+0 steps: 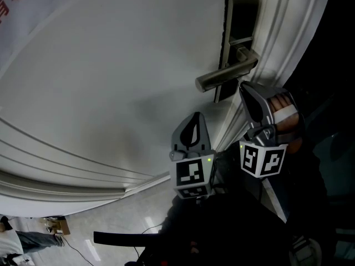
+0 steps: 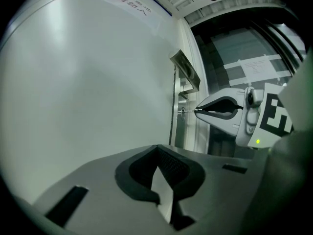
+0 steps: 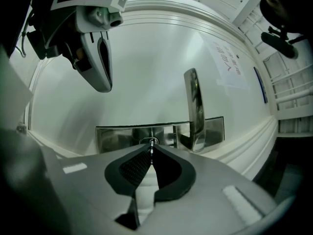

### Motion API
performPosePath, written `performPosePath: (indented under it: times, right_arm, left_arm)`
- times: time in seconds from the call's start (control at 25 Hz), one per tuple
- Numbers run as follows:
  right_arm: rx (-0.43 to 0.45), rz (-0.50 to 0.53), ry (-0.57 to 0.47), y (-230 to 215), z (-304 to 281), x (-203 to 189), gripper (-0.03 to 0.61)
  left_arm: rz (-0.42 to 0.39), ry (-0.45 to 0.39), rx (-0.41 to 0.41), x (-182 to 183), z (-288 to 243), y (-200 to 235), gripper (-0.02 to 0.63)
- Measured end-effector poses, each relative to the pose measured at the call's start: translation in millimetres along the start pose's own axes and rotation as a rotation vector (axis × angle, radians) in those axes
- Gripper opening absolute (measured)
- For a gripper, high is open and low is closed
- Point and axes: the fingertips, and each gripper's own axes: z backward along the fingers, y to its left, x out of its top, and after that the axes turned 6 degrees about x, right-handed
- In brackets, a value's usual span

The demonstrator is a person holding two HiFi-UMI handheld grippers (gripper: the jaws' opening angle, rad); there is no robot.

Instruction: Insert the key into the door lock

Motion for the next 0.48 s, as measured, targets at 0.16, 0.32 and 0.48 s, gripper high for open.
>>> performPosePath:
  times: [0.16,0.32,0.48]
  right_arm:
    - [0.0,0.003,0.004,0.0,-0.3,0.1,0.014]
    - [0.001,0.005,0.005,-0.2,-0.7,0.0,0.012]
    - [0.006,0.008,0.006,-0.7,-2.5,0.5,0.012]
  left_arm:
    - [0.031,0.002,-0.014,0.6,-0.4,-1.8,0.002]
    - [0.009,-0.007,-0.01,1.5,-0.5,-2.1,0.002]
    - [0.016,-0.008,-0.013,2.0,-0.7,-2.8,0.001]
